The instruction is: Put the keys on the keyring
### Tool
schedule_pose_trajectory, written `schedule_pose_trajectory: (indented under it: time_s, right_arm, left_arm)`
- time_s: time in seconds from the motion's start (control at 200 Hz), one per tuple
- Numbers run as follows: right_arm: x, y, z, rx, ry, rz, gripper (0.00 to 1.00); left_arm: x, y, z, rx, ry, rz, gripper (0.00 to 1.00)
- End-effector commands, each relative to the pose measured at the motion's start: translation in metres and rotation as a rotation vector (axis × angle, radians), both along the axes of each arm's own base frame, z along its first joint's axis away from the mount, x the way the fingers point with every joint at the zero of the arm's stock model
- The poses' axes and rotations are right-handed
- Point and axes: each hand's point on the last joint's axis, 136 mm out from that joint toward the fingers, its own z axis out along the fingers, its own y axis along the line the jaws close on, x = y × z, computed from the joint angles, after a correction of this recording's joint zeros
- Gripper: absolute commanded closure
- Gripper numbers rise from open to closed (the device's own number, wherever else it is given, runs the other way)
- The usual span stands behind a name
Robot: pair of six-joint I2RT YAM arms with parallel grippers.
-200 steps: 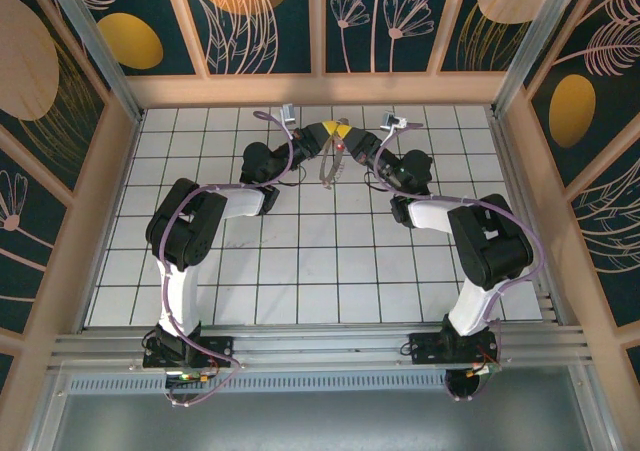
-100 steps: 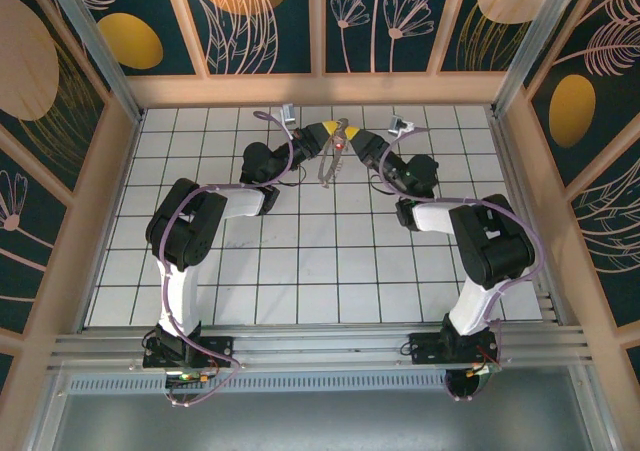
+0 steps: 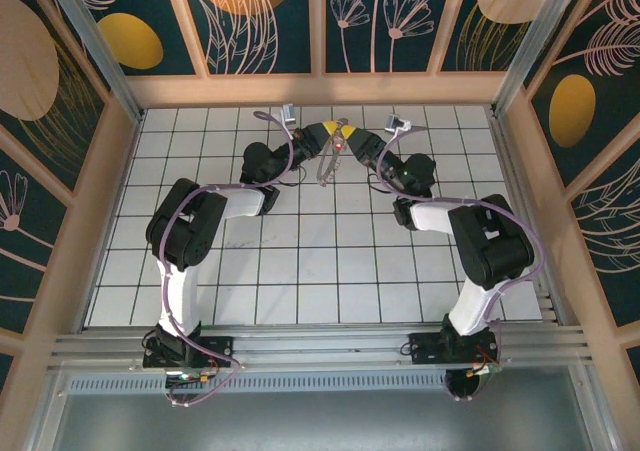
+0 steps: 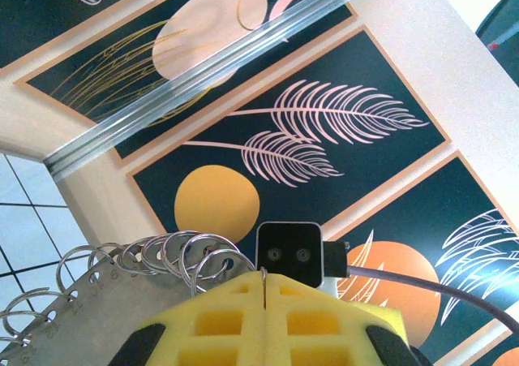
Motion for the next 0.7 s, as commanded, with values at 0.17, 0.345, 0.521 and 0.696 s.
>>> schedule_pose_trajectory:
  time_s: [0.17, 0.345, 0.521, 0.696]
  right_arm:
    - [-0.003, 0.0115, 0.0207, 0.016, -0.062, 0.029, 0.67]
    - [-0.0022, 0.0135, 0.0182, 0.014, -0.057, 0.035, 0.73]
    - [-0.0023, 0.014, 0.0176, 0.013, -0.059, 0.039, 0.92]
    - [-0.0069, 0.0061, 0.0195, 0.012, -0.07, 0.02, 0.88]
  left_arm:
    - [-0.0129, 0.0044, 0.0329, -0.054, -0.092, -0.002, 1.0]
    - [-0.0133, 0.0044, 0.0327, -0.054, -0.092, -0.004, 1.0]
    - [-0.0133, 0.0044, 0.0328, -0.054, -0.093, -0.003, 1.0]
    - [-0.0134, 0.0045, 0.0325, -0.053, -0.093, -0.002, 1.0]
